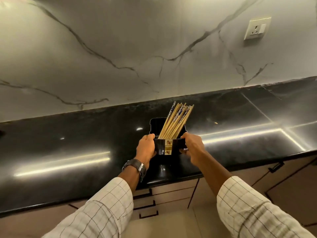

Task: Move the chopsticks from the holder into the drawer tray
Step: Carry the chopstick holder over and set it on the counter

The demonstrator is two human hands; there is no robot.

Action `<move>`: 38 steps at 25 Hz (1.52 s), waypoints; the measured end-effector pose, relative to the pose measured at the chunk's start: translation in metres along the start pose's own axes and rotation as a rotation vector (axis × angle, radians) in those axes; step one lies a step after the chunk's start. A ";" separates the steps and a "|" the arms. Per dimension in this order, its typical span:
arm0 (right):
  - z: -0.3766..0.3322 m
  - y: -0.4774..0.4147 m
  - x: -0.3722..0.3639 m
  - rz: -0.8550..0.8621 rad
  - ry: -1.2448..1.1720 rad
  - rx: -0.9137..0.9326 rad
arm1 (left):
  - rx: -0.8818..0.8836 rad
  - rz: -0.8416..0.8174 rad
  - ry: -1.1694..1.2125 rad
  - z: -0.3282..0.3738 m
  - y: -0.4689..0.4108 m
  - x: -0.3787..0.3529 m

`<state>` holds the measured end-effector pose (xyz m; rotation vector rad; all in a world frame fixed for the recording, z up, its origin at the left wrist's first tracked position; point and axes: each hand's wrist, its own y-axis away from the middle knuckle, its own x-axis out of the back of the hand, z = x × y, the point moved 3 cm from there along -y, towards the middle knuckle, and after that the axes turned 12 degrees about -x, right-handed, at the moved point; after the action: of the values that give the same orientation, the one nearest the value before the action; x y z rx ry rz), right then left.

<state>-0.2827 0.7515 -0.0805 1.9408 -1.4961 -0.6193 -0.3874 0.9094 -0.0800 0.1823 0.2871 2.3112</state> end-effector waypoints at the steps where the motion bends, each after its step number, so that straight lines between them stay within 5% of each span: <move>1: 0.005 0.003 -0.018 -0.010 0.005 -0.006 | 0.002 0.011 0.013 -0.002 -0.001 0.019; 12: 0.040 0.018 -0.173 -0.174 0.064 -0.145 | 0.025 0.077 0.053 -0.020 -0.029 0.183; 27: 0.044 -0.005 -0.180 -0.238 0.071 -0.152 | 0.027 -0.029 0.107 -0.045 -0.046 0.185; 33: 0.093 0.026 -0.144 -0.057 0.044 0.068 | -0.146 0.299 0.073 -0.074 0.033 0.182; 35: 0.133 0.038 -0.121 -0.077 0.114 0.091 | -0.187 0.214 0.000 -0.104 0.074 0.177; 38: 0.197 0.040 -0.095 -0.113 0.319 -0.068 | 0.026 -0.028 -0.142 -0.157 0.110 0.167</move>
<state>-0.4687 0.8005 -0.1922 1.9733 -1.1610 -0.3800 -0.6125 0.9342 -0.1960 0.3514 0.2463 2.2550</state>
